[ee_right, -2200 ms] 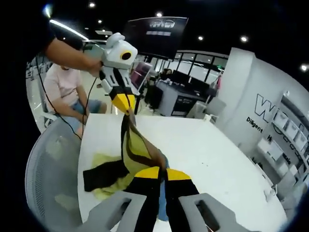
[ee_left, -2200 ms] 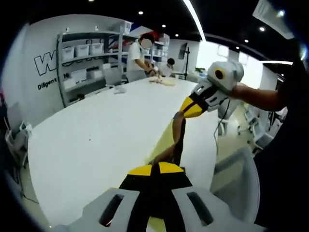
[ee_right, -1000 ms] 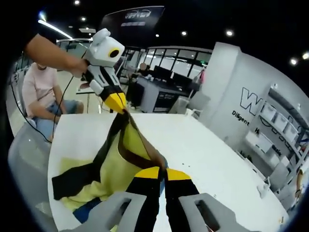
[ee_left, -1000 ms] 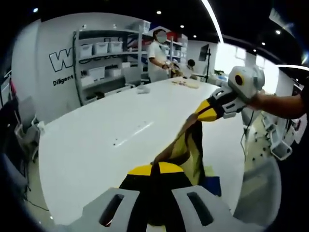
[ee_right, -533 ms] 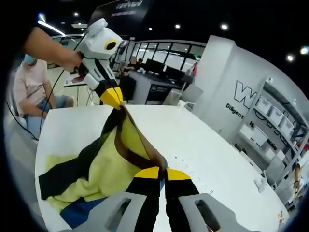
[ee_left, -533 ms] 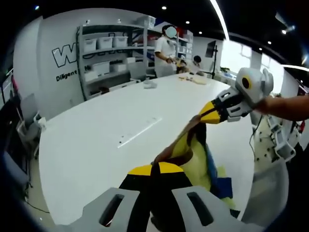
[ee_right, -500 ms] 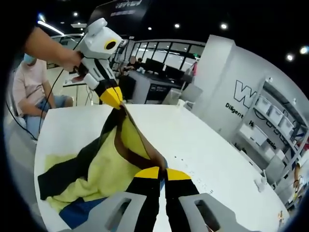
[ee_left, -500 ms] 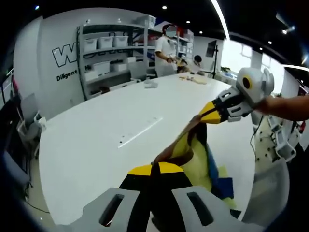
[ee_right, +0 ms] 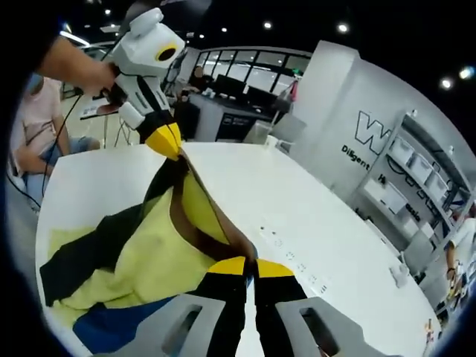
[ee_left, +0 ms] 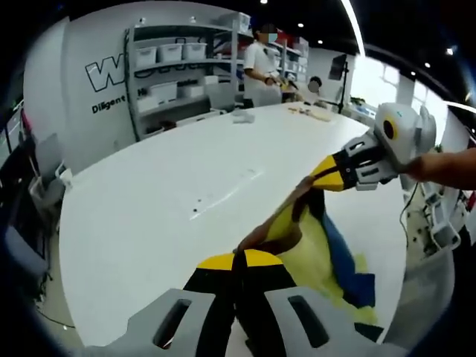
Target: Fold the garment on the visible template until the final outline fits inside the template.
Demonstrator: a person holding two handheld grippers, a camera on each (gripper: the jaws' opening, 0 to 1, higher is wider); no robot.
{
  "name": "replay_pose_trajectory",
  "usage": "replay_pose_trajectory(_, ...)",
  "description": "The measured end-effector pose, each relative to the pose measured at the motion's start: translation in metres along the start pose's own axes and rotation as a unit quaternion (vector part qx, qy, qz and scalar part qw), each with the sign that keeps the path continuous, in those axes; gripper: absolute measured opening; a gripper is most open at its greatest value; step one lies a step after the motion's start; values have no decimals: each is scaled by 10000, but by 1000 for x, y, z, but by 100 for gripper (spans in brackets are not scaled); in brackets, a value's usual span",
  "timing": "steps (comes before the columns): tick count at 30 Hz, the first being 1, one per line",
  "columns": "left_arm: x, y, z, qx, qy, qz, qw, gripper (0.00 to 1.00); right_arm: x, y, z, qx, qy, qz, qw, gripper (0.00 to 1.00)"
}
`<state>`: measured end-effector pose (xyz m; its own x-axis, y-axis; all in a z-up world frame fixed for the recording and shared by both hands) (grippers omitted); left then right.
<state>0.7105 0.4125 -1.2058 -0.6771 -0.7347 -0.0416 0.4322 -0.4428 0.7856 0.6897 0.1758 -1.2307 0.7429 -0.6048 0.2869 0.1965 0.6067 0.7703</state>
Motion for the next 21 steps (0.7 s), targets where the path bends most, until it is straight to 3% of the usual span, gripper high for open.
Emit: replay_pose_trajectory(21,-20,-14,-50,-255,163,101,9995,0,11,-25,-51,-429,-82,-162,9989,0)
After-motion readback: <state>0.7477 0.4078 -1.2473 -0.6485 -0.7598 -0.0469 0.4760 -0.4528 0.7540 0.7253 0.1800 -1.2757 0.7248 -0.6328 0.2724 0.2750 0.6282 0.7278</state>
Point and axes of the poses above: the point that each gripper's makers call its tool centre point, and the gripper's own axes: z roughly backward along the fingers, x roughly to its right, y roughly out of its top, the point moved 10 cm from there along z, roughly backward along the fingers, and after that the axes turned 7 degrees about y, right-handed, at the moved point
